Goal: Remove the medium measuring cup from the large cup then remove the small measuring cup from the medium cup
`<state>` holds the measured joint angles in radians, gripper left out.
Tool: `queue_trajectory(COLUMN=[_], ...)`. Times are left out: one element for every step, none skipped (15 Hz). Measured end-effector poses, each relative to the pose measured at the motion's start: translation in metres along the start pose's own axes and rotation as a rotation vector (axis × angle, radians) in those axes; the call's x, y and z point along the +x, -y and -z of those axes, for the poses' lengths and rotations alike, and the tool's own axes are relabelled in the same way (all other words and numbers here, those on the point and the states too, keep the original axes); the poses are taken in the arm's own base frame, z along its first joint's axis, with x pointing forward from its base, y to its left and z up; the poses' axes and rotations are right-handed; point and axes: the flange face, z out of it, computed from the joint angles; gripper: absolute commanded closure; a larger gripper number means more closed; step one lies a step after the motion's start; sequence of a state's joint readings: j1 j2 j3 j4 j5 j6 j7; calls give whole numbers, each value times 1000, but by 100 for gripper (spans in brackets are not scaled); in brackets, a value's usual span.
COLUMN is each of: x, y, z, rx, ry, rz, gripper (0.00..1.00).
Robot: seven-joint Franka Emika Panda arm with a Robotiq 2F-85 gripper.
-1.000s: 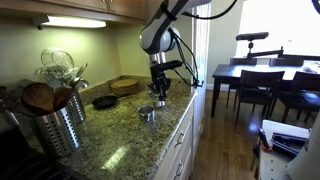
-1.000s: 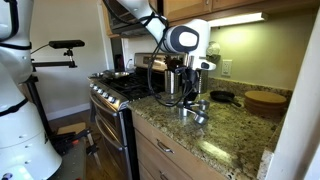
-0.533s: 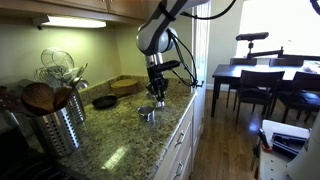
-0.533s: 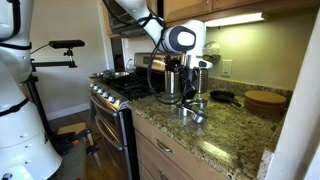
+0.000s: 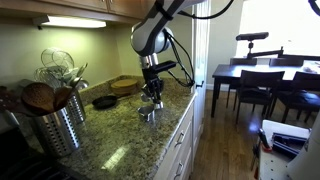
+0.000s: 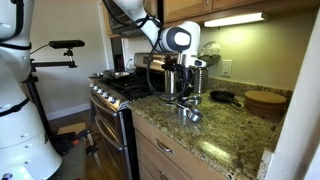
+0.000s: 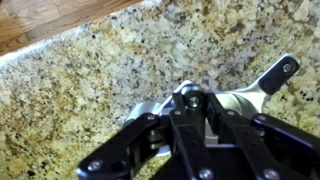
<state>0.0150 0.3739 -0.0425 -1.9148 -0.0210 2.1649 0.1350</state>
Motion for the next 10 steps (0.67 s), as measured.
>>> queue_trajectory(x=[-1, -2, -3, -4, -6, -7, -8, -9, -10, -11], y=[4, 8, 10, 12, 14, 15, 16, 16, 16, 17], z=[0, 1, 1, 1, 1, 1, 1, 0, 0, 0], rx=[8, 13, 14, 15, 15, 15, 15, 17, 19, 21], ry=[8, 18, 28, 39, 51, 63, 76, 88, 97, 105], rz=[26, 53, 74, 98, 115, 133, 149, 162, 175, 185], gripper=[88, 88, 88, 88, 88, 88, 88, 88, 88, 88])
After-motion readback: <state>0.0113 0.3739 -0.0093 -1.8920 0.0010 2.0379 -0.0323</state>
